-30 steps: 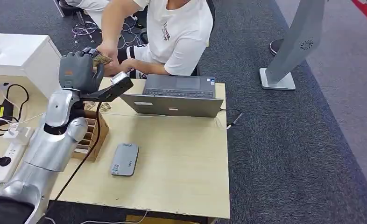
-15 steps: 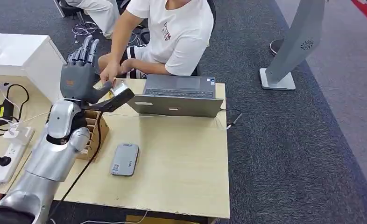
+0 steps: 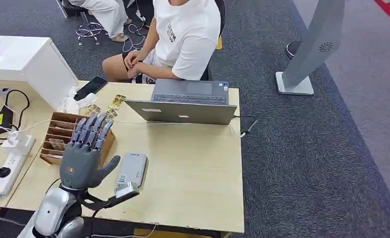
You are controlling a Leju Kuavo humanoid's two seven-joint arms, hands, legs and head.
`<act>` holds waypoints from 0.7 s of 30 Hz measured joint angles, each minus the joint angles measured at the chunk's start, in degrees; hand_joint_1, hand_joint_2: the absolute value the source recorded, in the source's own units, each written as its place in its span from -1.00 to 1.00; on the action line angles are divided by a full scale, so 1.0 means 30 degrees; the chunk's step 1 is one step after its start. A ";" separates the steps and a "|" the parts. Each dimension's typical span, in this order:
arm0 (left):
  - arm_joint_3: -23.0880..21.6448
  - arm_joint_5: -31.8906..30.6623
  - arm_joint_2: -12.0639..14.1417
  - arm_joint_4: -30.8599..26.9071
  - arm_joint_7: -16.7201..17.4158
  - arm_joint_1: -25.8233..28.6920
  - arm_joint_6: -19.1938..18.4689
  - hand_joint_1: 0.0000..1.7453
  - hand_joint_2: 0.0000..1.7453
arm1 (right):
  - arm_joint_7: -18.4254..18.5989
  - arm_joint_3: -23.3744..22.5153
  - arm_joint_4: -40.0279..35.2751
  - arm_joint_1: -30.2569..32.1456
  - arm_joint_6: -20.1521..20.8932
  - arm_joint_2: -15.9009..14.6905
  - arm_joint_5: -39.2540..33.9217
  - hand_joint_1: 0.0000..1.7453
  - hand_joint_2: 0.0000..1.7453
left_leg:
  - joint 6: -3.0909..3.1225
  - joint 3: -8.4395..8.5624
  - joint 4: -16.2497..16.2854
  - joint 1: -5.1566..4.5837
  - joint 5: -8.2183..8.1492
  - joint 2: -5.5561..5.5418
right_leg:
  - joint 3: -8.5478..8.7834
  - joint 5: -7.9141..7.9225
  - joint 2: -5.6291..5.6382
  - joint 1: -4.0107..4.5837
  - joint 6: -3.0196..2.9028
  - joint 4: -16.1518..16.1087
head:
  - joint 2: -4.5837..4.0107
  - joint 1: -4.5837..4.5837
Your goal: Pass the card to the sensor for recognition and then transmit it.
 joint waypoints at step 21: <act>0.3024 0.1304 0.1122 -0.0640 0.1908 0.2735 -0.4836 -1.00 1.00 | -0.0073 -0.0342 -0.0299 0.0004 0.0015 0.0131 0.0452 -1.00 1.00 | 0.0003 0.0006 0.0000 0.0002 0.0010 -0.0031 | 0.0020 0.0006 -0.0030 0.0002 0.0002 0.0004 | 0.0000 0.0007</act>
